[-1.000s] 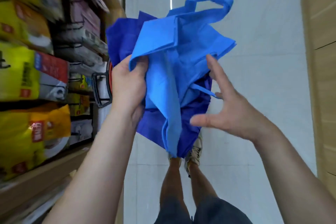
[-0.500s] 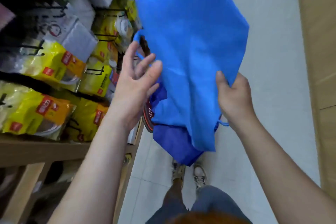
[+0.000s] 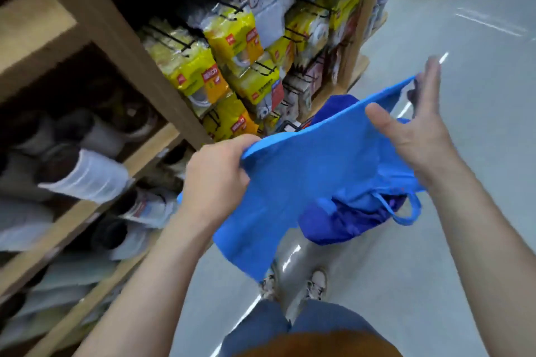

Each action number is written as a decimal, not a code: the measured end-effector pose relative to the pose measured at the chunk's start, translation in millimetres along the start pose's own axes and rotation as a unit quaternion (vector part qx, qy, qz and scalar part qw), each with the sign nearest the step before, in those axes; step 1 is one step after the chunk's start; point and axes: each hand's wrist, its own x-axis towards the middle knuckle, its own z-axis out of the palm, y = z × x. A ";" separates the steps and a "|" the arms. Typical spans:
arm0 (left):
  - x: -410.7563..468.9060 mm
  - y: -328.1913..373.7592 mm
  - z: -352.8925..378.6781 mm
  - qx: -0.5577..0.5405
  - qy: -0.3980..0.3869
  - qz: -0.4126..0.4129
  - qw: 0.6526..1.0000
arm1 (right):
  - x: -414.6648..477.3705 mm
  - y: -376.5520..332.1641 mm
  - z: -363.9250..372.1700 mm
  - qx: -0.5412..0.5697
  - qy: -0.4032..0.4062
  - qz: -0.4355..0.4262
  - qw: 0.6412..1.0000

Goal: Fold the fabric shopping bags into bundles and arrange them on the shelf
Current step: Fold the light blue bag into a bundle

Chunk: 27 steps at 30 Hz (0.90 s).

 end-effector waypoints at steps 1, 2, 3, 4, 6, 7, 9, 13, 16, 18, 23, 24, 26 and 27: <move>-7.6 -13.2 -19.6 -0.022 0.013 -0.018 1.000 | 2.3 -3.1 -0.5 -0.041 -0.040 -0.022 0.998; -15.9 -26.4 -38.4 -0.053 0.022 -0.038 0.998 | 6.7 -6.3 1.9 -0.056 -0.084 -0.027 0.995; -25.6 -40.0 -56.2 -0.085 0.027 -0.057 0.994 | 9.0 -11.9 9.5 -0.042 -0.131 -0.024 0.990; -37.2 -53.3 -72.9 -0.109 0.033 -0.071 0.991 | 9.8 -17.0 21.6 0.001 -0.173 -0.017 0.985; -63.6 -80.1 -102.9 -0.127 0.052 -0.109 0.985 | 6.5 -27.0 56.2 0.067 -0.220 -0.033 0.973; -78.4 -94.0 -116.2 -0.127 0.067 -0.139 0.980 | 2.1 -32.4 76.6 0.071 -0.231 -0.050 0.969; -112.7 -125.8 -137.9 -0.085 0.074 -0.220 0.969 | -15.3 -51.2 120.2 0.056 -0.241 -0.089 0.965; -190.3 -168.1 -171.8 0.089 0.054 -0.326 0.940 | -77.2 -109.5 202.3 -0.131 -0.248 -0.303 0.911; -226.8 -164.4 -192.8 0.074 0.190 -0.176 0.963 | -148.2 -153.6 260.8 -0.247 -0.302 -0.459 0.799; -239.0 -161.9 -200.6 0.161 0.176 -0.099 0.966 | -192.2 -172.5 298.0 -0.314 -0.304 -0.532 0.725; -278.5 -194.6 -219.9 0.228 0.155 -0.164 0.947 | -249.1 -184.1 344.2 -0.387 -0.290 -0.555 0.676; -292.3 -203.3 -223.8 0.224 0.176 -0.154 0.946 | -248.8 -183.2 344.9 -0.420 -0.279 -0.550 0.666; -319.2 -219.3 -233.6 0.222 0.202 -0.165 0.939 | -242.8 -181.6 342.6 -0.465 -0.270 -0.516 0.667; -331.2 -226.8 -239.2 0.224 0.199 -0.193 0.934 | -240.3 -182.4 341.7 -0.462 -0.277 -0.490 0.686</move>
